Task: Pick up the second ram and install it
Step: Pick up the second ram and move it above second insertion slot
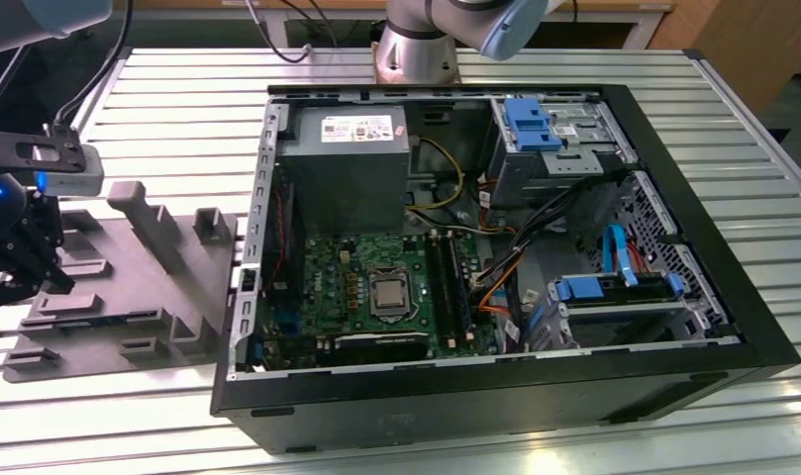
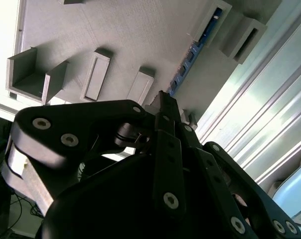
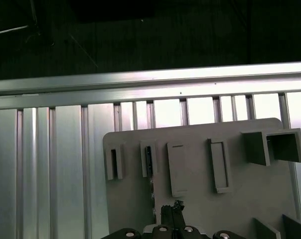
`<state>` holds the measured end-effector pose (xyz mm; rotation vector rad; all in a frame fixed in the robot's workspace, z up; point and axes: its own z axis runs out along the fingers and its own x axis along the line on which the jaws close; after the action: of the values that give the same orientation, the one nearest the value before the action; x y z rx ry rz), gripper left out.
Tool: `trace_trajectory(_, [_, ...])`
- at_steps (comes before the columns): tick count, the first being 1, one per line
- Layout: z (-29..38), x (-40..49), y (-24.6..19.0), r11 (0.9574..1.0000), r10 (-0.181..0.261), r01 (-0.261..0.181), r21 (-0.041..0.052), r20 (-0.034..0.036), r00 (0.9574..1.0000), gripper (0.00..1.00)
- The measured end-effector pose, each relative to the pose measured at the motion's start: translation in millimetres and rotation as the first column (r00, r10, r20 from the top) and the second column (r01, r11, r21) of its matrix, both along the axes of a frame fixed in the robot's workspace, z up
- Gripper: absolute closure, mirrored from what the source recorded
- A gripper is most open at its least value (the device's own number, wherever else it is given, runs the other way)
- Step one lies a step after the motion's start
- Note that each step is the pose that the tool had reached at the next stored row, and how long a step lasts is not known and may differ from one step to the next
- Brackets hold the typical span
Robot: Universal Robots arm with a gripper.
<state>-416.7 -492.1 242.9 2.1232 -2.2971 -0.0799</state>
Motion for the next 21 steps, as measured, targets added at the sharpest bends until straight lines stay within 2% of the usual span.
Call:
trace_trajectory(15, [-5.4,-0.1,-0.1,1.0,0.0,0.0,0.0,0.0,1.0,0.89])
trace_trajectory(21, [-7.6,0.0,-1.7,1.0,0.0,0.0,0.0,-0.0001,1.0,0.89])
